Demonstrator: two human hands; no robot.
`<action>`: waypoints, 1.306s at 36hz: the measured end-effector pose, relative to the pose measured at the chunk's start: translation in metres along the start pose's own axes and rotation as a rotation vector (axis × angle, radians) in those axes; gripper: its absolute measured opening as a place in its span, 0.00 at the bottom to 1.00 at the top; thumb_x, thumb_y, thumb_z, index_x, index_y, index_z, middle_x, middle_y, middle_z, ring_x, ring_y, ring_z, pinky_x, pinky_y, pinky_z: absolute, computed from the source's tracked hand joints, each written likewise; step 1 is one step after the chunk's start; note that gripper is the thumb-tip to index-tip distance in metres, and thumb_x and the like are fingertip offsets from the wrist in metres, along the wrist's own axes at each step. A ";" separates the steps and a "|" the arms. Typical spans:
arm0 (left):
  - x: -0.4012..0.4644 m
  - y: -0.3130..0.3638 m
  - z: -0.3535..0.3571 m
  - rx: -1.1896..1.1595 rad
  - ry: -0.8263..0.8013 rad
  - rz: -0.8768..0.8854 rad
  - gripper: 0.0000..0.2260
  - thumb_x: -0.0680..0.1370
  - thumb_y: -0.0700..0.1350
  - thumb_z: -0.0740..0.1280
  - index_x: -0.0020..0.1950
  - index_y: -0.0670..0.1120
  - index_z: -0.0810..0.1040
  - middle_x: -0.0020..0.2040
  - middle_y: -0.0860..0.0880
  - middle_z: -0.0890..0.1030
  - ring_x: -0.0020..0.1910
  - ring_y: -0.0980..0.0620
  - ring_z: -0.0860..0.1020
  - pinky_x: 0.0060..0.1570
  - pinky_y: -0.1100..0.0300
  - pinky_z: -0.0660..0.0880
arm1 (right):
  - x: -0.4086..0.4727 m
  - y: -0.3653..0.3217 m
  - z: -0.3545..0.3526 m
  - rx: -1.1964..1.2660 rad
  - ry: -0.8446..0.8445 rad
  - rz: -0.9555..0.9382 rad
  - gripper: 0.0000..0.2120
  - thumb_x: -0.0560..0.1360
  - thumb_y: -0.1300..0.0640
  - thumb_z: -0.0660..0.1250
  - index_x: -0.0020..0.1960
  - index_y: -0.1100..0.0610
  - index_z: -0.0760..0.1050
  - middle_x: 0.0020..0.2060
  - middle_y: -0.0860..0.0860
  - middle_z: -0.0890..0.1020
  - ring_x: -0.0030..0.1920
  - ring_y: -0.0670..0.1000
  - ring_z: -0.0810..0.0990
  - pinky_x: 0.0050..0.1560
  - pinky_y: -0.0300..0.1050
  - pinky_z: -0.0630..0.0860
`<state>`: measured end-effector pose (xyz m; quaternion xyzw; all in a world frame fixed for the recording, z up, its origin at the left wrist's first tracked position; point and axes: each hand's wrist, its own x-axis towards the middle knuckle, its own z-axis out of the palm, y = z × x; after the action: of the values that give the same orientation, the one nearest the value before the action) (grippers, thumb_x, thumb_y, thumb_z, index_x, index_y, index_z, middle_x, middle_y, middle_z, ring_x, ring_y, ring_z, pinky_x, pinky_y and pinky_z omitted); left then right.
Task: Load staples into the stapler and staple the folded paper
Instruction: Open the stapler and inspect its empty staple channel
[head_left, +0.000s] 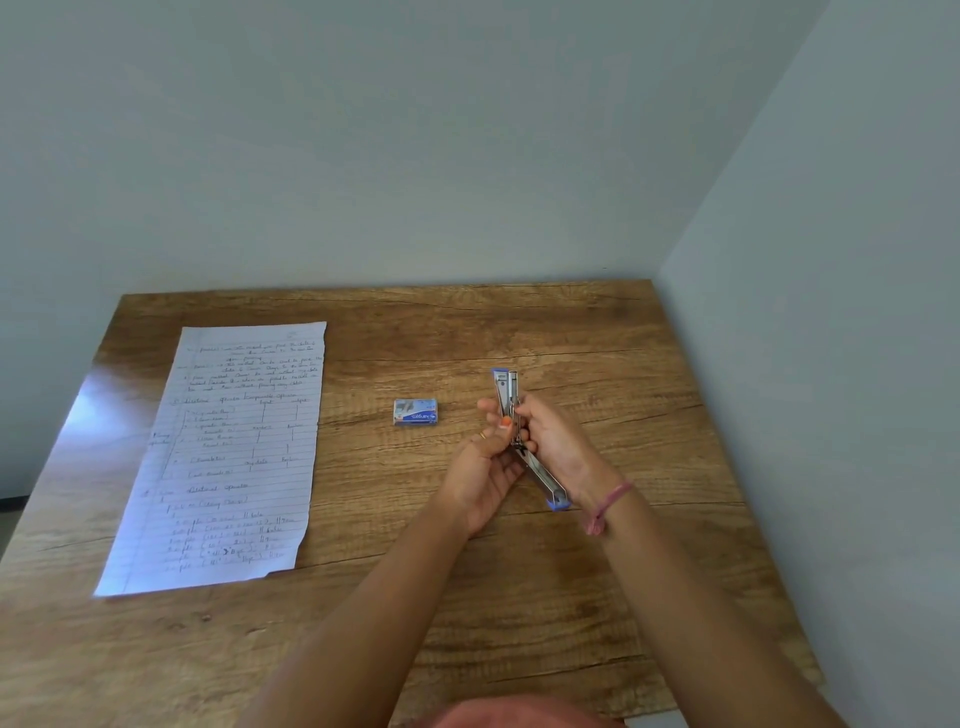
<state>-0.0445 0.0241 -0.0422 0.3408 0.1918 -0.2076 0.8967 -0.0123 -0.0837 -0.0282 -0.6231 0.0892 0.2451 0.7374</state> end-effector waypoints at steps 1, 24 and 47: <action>0.000 0.000 0.000 0.001 0.002 -0.001 0.08 0.81 0.38 0.60 0.51 0.41 0.79 0.41 0.47 0.82 0.39 0.54 0.81 0.45 0.60 0.78 | -0.001 -0.001 0.000 0.007 -0.009 0.000 0.19 0.79 0.60 0.52 0.53 0.55 0.82 0.55 0.51 0.85 0.51 0.48 0.82 0.51 0.41 0.78; 0.005 0.001 0.003 -0.043 0.080 -0.009 0.09 0.82 0.39 0.59 0.56 0.41 0.78 0.43 0.46 0.81 0.41 0.52 0.79 0.50 0.58 0.75 | 0.004 -0.005 0.006 -0.077 0.098 0.092 0.14 0.82 0.61 0.56 0.62 0.64 0.77 0.33 0.41 0.85 0.32 0.35 0.81 0.28 0.26 0.70; 0.000 0.005 0.007 -0.022 0.050 -0.025 0.07 0.81 0.40 0.60 0.50 0.41 0.78 0.42 0.47 0.81 0.40 0.53 0.79 0.46 0.61 0.77 | 0.020 -0.023 0.010 0.054 0.094 0.226 0.20 0.77 0.50 0.58 0.57 0.63 0.79 0.39 0.52 0.86 0.40 0.48 0.75 0.40 0.43 0.66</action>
<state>-0.0411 0.0228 -0.0351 0.3334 0.2205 -0.2078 0.8928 0.0142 -0.0718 -0.0149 -0.6000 0.1999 0.2944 0.7165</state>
